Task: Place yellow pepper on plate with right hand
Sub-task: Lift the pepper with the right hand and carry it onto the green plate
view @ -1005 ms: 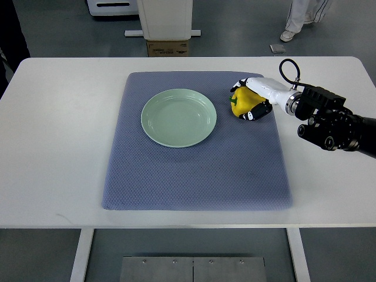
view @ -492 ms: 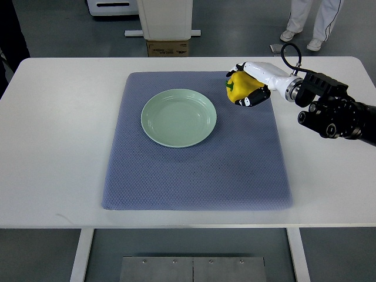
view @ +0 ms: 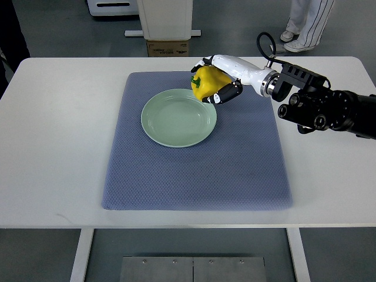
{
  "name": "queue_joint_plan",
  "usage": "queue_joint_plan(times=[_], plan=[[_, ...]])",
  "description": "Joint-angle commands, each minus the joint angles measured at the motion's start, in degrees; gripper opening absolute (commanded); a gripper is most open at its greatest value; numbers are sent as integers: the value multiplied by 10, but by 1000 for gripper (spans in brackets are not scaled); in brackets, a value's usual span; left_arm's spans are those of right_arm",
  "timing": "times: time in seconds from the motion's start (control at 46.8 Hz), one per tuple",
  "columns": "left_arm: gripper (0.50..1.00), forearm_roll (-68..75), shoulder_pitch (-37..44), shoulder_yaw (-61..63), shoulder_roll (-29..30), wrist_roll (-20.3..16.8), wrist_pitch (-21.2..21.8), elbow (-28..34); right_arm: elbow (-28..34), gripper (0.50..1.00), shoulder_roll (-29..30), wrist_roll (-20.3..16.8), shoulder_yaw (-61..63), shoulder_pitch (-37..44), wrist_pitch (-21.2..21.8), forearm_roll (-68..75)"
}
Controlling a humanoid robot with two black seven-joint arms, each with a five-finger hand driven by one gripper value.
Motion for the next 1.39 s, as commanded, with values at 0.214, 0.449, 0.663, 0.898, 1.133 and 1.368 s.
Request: queue_joint_plan(times=[0.214,0.449,0.663,0.898,1.133,1.368], plan=[[1000,0,0,0,0,0,0,0,25,500,33,-5,2,4,-1,-1],[1000,0,0,0,0,0,0,0,45,500,60,-13,2,1,-1,0],[1000,1,0,0,0,0,0,0,45,500,63,-18,2,-3,-1,1],[1000,0,0,0,0,0,0,0,45,500,63,-24,2,-5,-1,13],[1000,0,0,0,0,0,0,0,40,500,63,-38,2,-15,-1,20],[1000,1,0,0,0,0,0,0,14,500,63,-63,3,-18,-1,51]])
